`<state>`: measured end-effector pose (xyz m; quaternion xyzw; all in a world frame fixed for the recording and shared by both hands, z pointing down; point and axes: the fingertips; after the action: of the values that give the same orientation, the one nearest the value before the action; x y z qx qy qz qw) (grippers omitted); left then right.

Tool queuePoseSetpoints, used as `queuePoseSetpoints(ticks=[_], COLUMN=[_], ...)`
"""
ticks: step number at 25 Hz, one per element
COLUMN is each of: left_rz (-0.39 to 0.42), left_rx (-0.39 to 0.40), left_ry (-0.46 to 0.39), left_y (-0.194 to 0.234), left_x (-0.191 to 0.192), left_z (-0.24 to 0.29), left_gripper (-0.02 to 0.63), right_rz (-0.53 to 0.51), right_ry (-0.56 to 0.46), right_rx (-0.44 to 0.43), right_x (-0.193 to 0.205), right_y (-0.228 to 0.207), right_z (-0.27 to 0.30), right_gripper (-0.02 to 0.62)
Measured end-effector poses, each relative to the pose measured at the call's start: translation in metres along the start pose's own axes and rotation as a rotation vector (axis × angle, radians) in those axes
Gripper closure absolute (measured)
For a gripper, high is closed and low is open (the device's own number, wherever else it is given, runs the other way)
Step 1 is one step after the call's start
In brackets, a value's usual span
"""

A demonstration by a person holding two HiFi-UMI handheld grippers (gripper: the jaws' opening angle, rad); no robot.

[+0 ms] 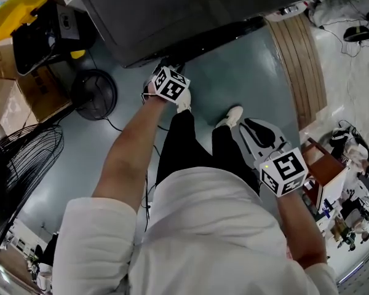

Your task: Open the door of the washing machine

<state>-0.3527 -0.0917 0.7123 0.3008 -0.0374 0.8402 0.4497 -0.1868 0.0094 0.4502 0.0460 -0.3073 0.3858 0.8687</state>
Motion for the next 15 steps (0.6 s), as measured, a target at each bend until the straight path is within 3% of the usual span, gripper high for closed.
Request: queuePoseSetpoints(ticks=[5, 15], left_rz=[0.055, -0.08], left_rx=[0.087, 0.009], left_ry=[0.013, 0.028], left_y=[-0.071, -0.118], left_x=[0.014, 0.021], left_z=[0.011, 0.024], left_gripper=[0.517, 0.517], right_rz=[0.017, 0.07], right_ry=[-0.003, -0.028], right_rx=[0.006, 0.03], right_x=[0.007, 0.038], right_y=[-0.001, -0.016], right_z=[-0.005, -0.025], right_gripper=[0.528, 0.534])
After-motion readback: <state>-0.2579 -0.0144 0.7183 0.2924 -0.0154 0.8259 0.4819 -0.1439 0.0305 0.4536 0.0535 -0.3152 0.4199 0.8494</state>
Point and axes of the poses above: the fingertips, and each gripper's own axes: z forward along the fingers, y to its left, x out of its underside, and after that the axes turned 10 degrees about x, right-handed
